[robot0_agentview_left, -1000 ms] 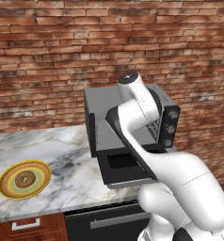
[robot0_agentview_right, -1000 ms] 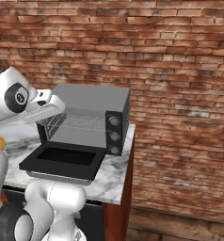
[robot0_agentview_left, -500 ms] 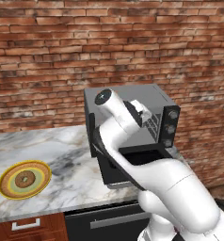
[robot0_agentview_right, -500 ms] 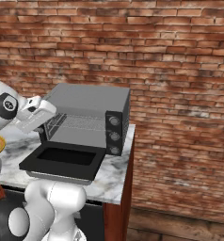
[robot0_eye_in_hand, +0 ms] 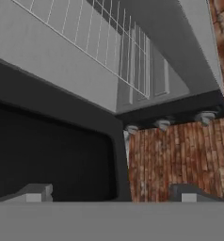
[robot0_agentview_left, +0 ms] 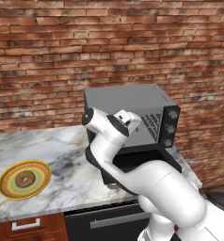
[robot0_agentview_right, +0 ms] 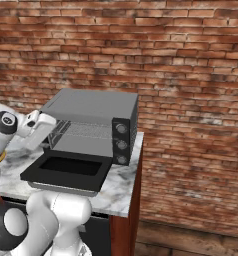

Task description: Pick up the bagel from the plate, place it on the toaster oven rack, close the door, and set the timer.

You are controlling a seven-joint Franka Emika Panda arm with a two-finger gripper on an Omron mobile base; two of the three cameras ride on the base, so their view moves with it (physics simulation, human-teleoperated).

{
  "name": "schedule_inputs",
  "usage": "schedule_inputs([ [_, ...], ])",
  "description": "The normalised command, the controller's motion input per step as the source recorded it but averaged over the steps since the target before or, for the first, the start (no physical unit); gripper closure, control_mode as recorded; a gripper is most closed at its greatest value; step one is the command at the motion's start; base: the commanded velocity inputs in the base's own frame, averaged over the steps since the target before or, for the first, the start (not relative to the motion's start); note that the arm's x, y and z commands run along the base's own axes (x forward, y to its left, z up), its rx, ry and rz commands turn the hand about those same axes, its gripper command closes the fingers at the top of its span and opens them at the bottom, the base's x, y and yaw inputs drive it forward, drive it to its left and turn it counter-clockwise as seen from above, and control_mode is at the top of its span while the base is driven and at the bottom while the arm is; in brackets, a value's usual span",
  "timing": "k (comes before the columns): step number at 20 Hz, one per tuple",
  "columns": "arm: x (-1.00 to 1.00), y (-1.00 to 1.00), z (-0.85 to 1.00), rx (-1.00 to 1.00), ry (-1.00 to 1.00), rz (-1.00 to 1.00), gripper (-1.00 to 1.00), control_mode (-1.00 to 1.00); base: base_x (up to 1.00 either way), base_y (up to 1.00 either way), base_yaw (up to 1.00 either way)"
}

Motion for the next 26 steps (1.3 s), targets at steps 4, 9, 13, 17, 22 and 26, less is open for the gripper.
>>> schedule_inputs([
  [4,0.30,0.06,-0.22,-0.14,-0.01,0.00,-1.00,-1.00,0.00,0.00,0.00],
  [9,0.49,0.03,-0.15,-0.09,0.00,0.00,-1.00,-1.00,0.00,0.00,0.00],
  [13,0.46,0.02,-0.15,-0.02,0.00,0.00,-1.00,-1.00,0.00,0.00,0.00],
  [17,0.26,0.01,-0.20,0.00,-0.05,0.00,-1.00,-1.00,0.00,0.00,0.00],
  [22,0.26,0.05,-0.21,0.00,-0.10,0.00,-1.00,-1.00,0.00,0.00,0.00],
  [26,0.24,0.09,-0.21,0.00,-0.15,0.00,-1.00,-1.00,0.00,0.00,0.00],
])
